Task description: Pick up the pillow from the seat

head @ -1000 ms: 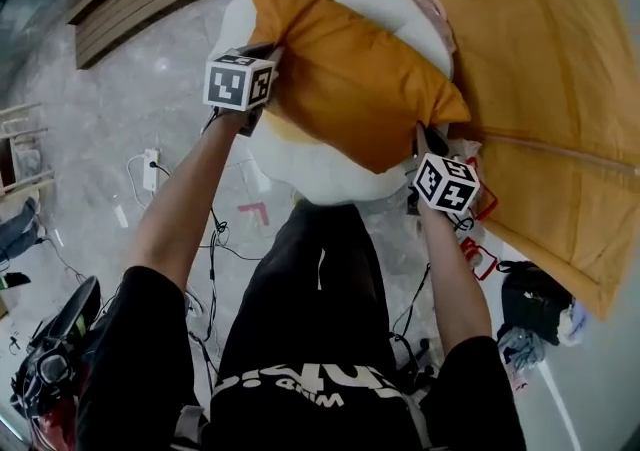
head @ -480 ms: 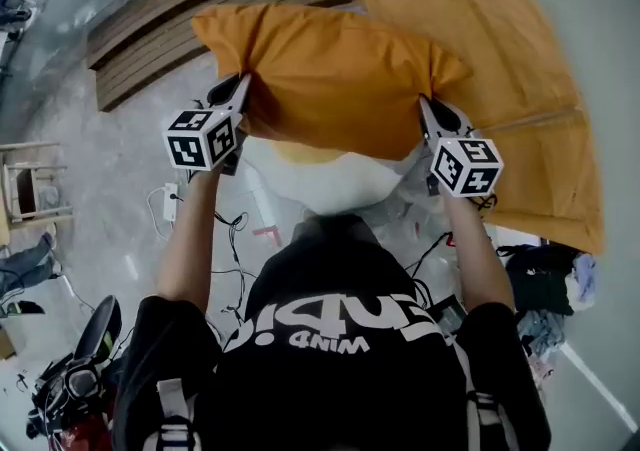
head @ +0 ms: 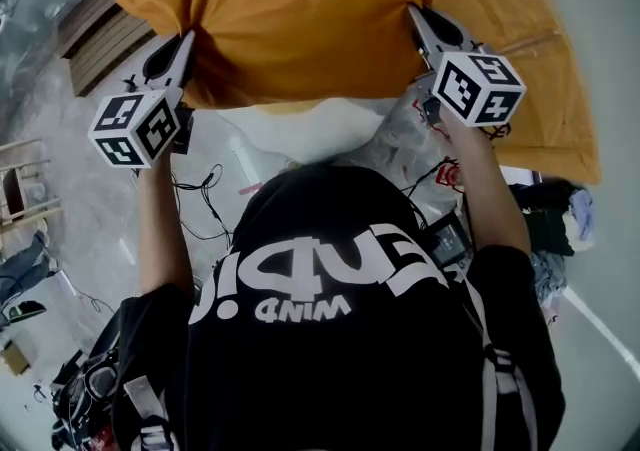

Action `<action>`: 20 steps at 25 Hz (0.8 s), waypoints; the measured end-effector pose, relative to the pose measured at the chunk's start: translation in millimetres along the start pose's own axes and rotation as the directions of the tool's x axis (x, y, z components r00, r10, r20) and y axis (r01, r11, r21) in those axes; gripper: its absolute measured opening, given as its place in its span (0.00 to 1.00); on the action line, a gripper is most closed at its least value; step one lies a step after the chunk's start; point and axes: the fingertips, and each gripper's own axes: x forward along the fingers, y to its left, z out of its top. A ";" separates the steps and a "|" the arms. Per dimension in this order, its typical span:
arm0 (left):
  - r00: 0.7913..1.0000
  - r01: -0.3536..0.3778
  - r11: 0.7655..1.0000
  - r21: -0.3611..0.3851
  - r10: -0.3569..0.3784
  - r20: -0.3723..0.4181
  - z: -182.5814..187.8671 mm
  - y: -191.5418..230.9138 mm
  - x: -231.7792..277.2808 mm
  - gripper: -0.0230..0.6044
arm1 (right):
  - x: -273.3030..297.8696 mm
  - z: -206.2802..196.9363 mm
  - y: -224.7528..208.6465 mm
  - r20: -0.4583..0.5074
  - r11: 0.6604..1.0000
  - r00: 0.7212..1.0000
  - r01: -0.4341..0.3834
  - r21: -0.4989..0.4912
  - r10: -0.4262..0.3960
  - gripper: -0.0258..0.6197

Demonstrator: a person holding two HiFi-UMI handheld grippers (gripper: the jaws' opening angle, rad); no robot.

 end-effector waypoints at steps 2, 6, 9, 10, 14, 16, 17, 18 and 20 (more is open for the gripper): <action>0.999 0.007 1.000 -0.014 -0.006 0.054 14.5 -16.3 -12.7 0.06 | -20.6 10.7 1.2 0.026 1.000 1.000 -0.011 -0.007 0.011 0.09; 0.993 -0.012 1.000 -0.008 0.013 0.116 35.7 -32.4 -39.8 0.06 | -50.1 25.4 16.1 0.053 0.999 0.998 -0.032 -0.030 0.034 0.09; 0.992 -0.022 0.999 -0.026 0.025 0.124 44.7 -39.9 -58.6 0.06 | -67.1 38.7 27.4 0.081 0.998 0.996 -0.042 -0.052 0.046 0.09; 0.990 -0.016 0.999 -0.036 0.021 0.138 47.0 -42.6 -63.7 0.06 | -72.8 42.8 30.8 0.090 0.998 0.995 -0.046 -0.052 0.050 0.09; 0.984 0.003 0.998 -0.058 0.007 0.177 50.4 -54.4 -77.6 0.06 | -91.6 51.4 37.7 0.110 0.998 0.992 -0.048 -0.044 0.053 0.09; 0.983 0.012 0.997 -0.073 0.002 0.186 49.7 -55.6 -81.0 0.06 | -94.2 52.9 39.5 0.118 0.998 0.992 -0.047 -0.047 0.052 0.09; 0.982 0.015 0.997 -0.079 0.000 0.189 49.0 -56.0 -81.8 0.06 | -94.5 53.0 39.6 0.121 0.998 0.991 -0.047 -0.046 0.052 0.09; 0.982 0.016 0.996 -0.084 0.000 0.190 48.1 -56.4 -82.0 0.06 | -94.7 52.9 39.2 0.123 0.998 0.991 -0.047 -0.046 0.052 0.09; 0.982 0.014 0.996 -0.091 0.003 0.191 45.2 -56.5 -81.0 0.06 | -94.3 52.5 38.1 0.128 0.998 0.990 -0.049 -0.043 0.054 0.09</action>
